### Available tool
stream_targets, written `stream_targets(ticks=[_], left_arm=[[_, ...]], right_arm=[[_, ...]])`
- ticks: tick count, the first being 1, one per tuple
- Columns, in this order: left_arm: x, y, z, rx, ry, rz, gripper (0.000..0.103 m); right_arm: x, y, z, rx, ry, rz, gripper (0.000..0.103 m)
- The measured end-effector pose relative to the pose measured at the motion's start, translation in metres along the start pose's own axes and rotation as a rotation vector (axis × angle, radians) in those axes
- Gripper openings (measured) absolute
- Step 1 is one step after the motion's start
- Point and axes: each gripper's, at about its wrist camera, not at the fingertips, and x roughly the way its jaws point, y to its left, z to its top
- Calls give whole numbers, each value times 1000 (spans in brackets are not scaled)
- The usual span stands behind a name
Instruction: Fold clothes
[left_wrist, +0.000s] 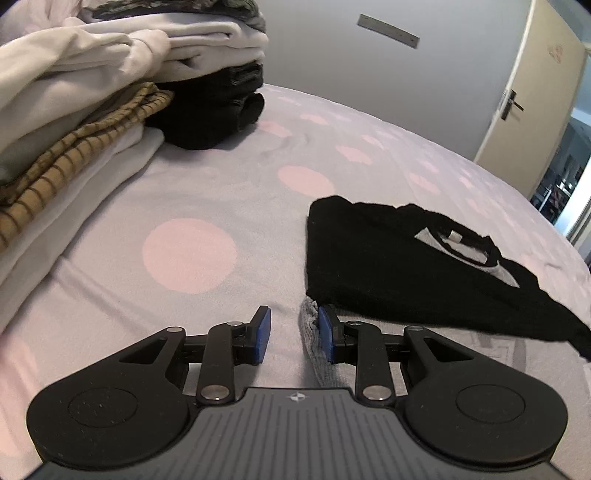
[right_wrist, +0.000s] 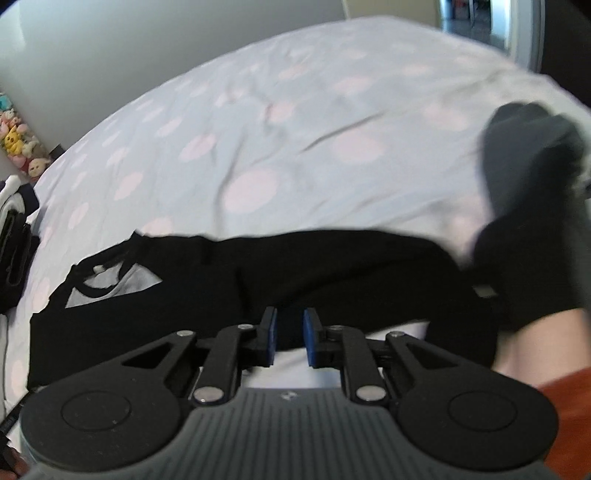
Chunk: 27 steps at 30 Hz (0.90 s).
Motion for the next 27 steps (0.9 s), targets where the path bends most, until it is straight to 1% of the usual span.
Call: stream_targets(ticks=[4,7,9,11,12,13,14,15,16,17,18,19,20,23,27], left_arm=[[-18,-5,0,30,-26,23,32],[-29,-6,-2,30,-33,19,32],[-34,-7,-3,35,-33,23,33],[-37,-8,-4,42,-29,29,33],[-38,-7,-4,44,-27,31,33],[-39,-7,-5,47,-27,30,33],[-40,-6,-5,51,-26,30,33],[-41,-6,-6,54,-26,30,33],[-41,-5,-6,55,-27,30,33],[-41,-4,-6,55,-27,31,33],[-41,-4,-6,52,-27,32,33],[-40,-4,-6,49,-26,31,33],[-39,-4,-6,47,-27,27,33],[-38,-7,-7,53,-26,20,33],[-39,-10,-10,69,-23,25,33]], right_arm=[[-26,-24,-13,-1,3,-27,30],[-28,-30,-32,22,28,-4,33],[-22,-24,-44,-5,47,-13,36],[-10,-15,-55,-41,56,-48,41],[-3,-12,-59,-45,57,-66,43],[4,-12,-63,-37,57,-82,47],[12,-13,-65,-28,56,-99,48],[17,-14,-68,-21,57,-123,48],[22,-16,-69,-15,59,-149,44],[23,-19,-69,-8,55,-164,27],[22,-22,-69,-1,49,-176,17],[16,-27,-67,17,34,-173,12],[9,-31,-65,37,17,-166,9],[-22,-46,-50,74,-55,-179,7],[-62,-72,-14,108,-142,-229,7]])
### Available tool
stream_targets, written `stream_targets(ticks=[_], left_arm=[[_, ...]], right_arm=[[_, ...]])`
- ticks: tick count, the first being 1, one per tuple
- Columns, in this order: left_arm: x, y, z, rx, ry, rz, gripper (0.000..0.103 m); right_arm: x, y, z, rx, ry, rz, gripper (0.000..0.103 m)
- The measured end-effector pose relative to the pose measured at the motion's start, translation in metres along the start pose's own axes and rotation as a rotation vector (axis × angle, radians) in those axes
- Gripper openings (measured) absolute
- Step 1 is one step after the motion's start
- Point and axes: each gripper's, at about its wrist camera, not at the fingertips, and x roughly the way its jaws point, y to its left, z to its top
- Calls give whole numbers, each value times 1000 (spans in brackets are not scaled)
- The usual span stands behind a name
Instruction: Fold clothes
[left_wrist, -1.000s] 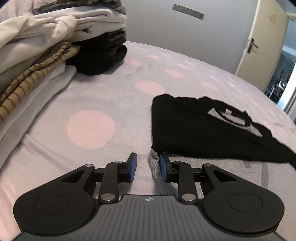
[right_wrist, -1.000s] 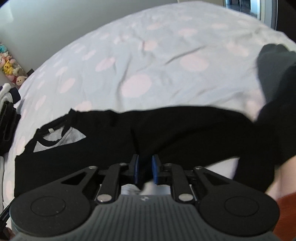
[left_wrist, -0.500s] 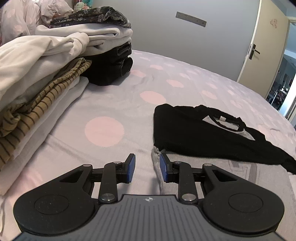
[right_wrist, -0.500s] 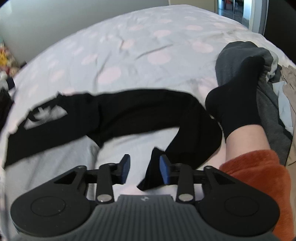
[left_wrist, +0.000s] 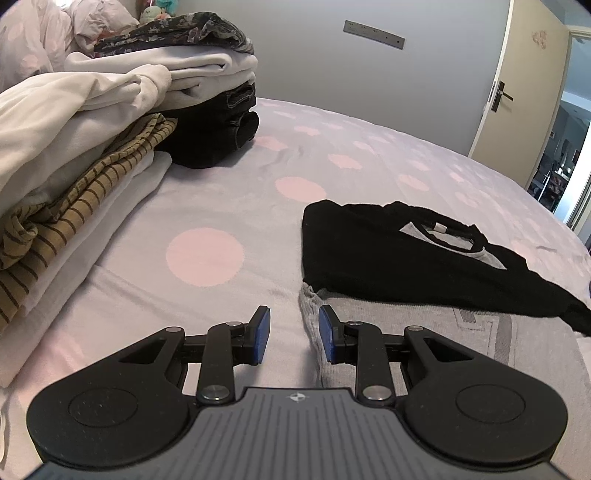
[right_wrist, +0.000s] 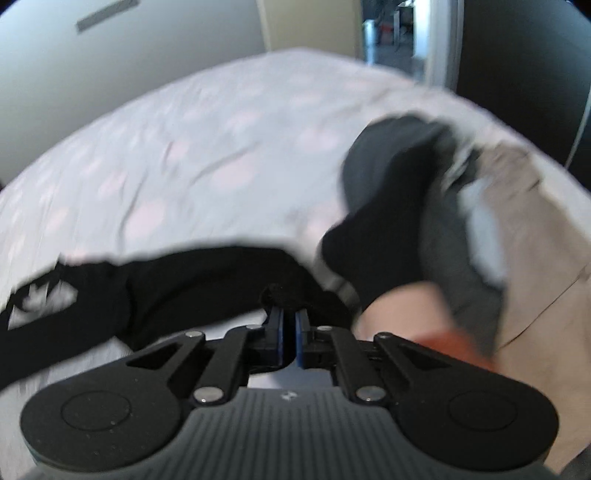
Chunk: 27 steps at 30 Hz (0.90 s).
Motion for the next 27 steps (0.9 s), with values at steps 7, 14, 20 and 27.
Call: stream_targets(ticks=[7,14,20,27], left_arm=[[0,4,-2,-9,1,28,33],[5,-1,-7,27,19,34,33],[6,-1,-8,31,17,35,33],[3,-2,-9,58,17,57,33]], right_arm=[[-27,-46,68,51,-133,-140,7],[-25,-69,97,85,-164,-191,7],[6,-64,92,20,-84,-230,7],[56,-82,72,-31,-17,-330,9]])
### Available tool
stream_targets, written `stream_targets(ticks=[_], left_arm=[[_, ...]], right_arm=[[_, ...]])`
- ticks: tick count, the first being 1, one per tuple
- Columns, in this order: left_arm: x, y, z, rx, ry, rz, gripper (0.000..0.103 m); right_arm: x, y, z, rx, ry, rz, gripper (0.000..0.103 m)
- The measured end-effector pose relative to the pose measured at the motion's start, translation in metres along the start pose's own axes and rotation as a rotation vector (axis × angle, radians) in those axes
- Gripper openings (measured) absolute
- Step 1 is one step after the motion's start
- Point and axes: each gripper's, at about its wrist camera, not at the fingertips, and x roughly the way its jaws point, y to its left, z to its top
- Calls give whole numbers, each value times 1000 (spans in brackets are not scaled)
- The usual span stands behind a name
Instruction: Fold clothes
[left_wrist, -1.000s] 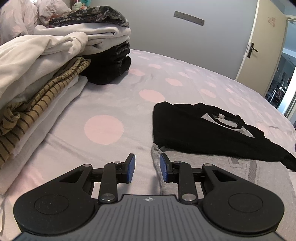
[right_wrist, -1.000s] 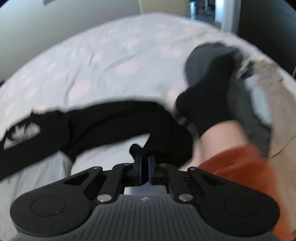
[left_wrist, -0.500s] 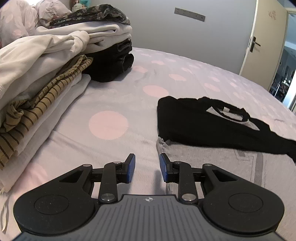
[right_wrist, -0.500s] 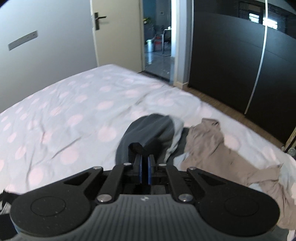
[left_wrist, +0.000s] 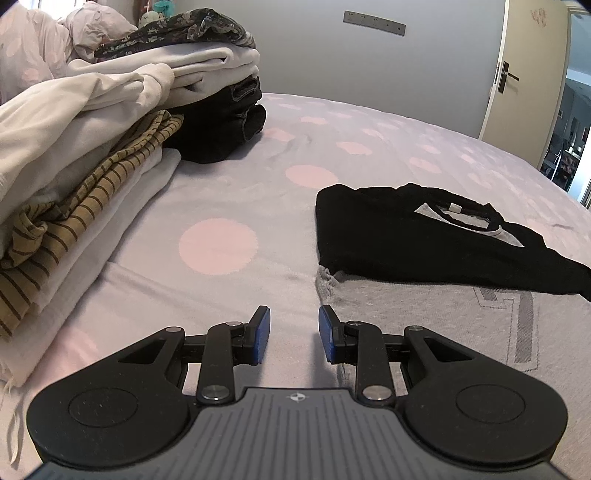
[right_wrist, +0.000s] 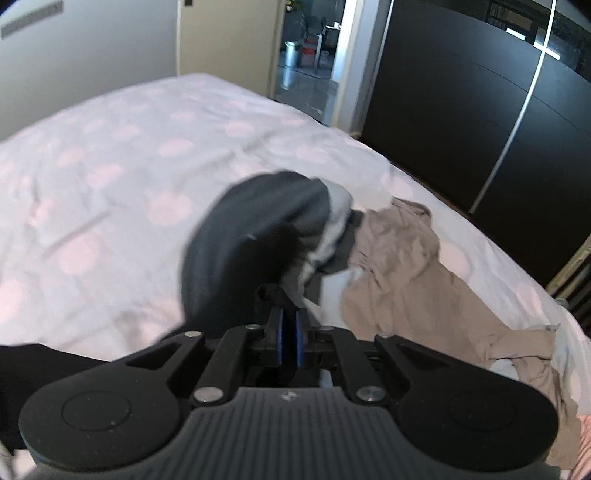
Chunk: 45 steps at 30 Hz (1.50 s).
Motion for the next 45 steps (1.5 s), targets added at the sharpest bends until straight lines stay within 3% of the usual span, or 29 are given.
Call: stream_targets(ticks=[4,9,14,18,28,31,39,45], left_arm=[[-1,-4,-1,19,11,10,33],[-10,-10,-4,63,13,36,33],[-25,-11,-3,62,0,55,33],[-33,-9,-5,39,8,68,33],[-51,-13,-13,56,22,119,33],[-52,-15,-13,57,26,123,33],[-56,-22,-15,64,31,115,33],[-62,-19,-18,52,43,124,33]], right_arm=[[7,-14,-1,-58,3,-8,14],[-3,-26,-4,-291,-26,92,15],[-19,-18,-33,-697,-33,169,26],[-19,-13,-64,-877,10,251,26],[9,-3,-94,-923,34,264,22],[21,-7,-92,-901,41,221,22],[25,-15,-95,-848,21,265,25],[42,-14,-94,-766,45,251,18]])
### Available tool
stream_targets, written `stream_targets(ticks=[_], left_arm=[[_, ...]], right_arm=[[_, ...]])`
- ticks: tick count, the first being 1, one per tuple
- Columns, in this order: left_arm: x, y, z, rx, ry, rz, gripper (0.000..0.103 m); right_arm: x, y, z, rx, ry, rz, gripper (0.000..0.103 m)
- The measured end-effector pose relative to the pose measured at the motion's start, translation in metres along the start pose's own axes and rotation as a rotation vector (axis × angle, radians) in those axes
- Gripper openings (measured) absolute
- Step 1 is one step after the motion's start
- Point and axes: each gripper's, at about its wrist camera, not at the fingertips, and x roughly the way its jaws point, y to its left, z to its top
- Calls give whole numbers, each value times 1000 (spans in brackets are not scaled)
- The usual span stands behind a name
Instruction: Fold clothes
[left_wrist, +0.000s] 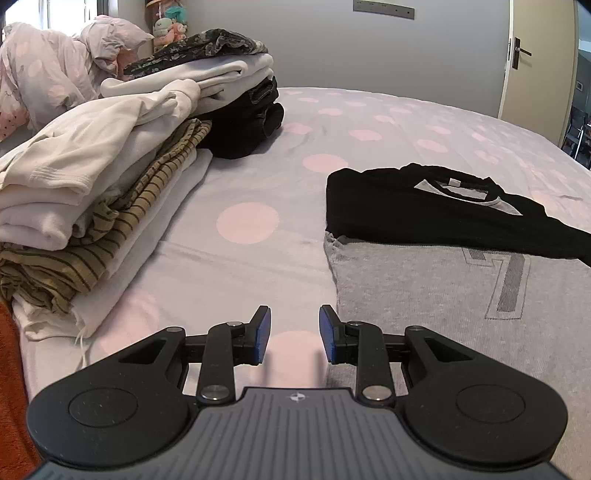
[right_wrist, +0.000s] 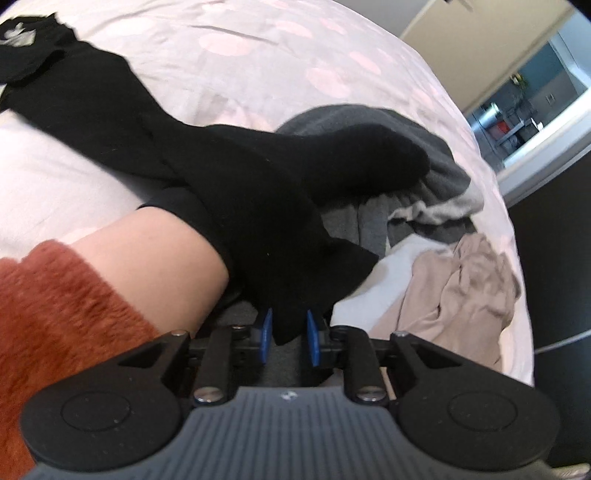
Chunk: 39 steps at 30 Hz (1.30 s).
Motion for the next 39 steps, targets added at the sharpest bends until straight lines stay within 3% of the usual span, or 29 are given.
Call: stream_targets(ticks=[2,9,15,22,33,39], left_arm=[[-1,1,0,1,0,4,33],[5,5,0,4,-4,-12,33],[16,10,-10,26,-12,-34,34],[16,18,-15,30,-48,-63,34],[19,32,-2,-33,-86,-121,35],[14,42,4,-84,-113,-142,35]], right_arm=[[0,-1,0,26,-5,6,6],[-51,-27,18,146,-104,35,4],[-121,-66,71,326,-195,68,4],[-188,-72,148,491,-184,76,4],[-292,4,273,440,-236,52,4],[-332,85,334,327,-242,90,4]])
